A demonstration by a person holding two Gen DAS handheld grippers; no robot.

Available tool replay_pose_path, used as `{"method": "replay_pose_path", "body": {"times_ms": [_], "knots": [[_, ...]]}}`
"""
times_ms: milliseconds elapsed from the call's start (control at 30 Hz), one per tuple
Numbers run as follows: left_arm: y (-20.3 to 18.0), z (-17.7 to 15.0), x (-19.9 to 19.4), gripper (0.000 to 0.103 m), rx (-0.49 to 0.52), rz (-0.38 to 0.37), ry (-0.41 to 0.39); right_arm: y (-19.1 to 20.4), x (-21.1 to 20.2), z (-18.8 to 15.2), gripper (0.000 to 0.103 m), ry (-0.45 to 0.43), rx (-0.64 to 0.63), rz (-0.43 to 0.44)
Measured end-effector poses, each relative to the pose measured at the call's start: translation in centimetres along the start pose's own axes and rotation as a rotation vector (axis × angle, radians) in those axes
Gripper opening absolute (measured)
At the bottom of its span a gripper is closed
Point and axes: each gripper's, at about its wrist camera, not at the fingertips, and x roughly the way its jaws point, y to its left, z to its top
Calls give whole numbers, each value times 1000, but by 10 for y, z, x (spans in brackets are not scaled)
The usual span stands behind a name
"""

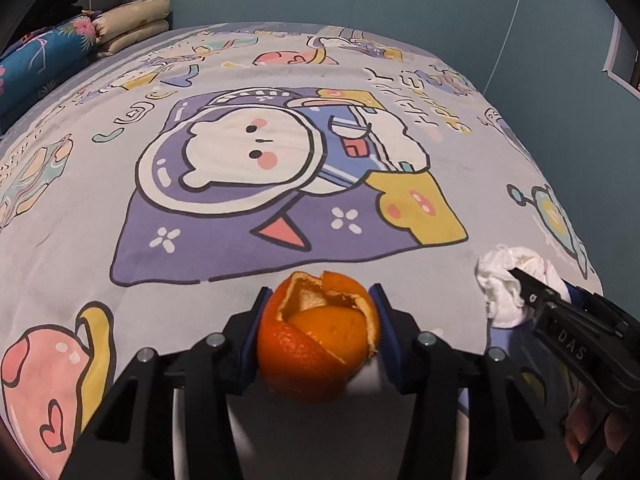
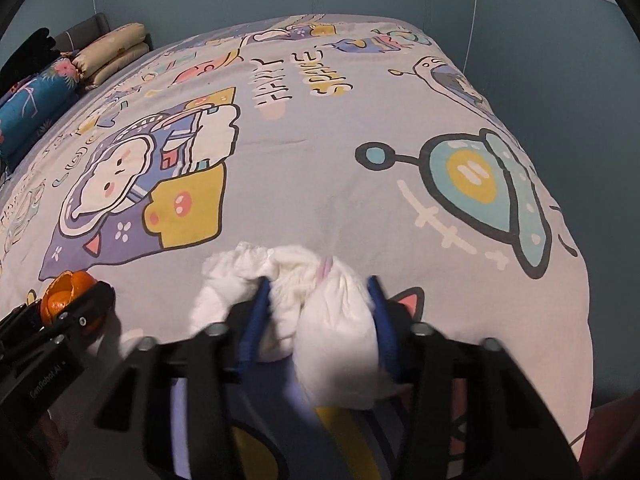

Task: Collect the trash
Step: 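Grasp the orange peel with the left tool while the right tool grasps white tissues, then carry the orange peel and white tissues over the yellow bin and open both tools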

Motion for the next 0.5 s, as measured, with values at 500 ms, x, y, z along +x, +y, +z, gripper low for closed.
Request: {"method": "replay_pose_path", "body": {"times_ms": [500], "knots": [[-6, 0, -54, 42, 17, -19, -74, -15, -56, 10, 23, -80, 67, 45]]}}
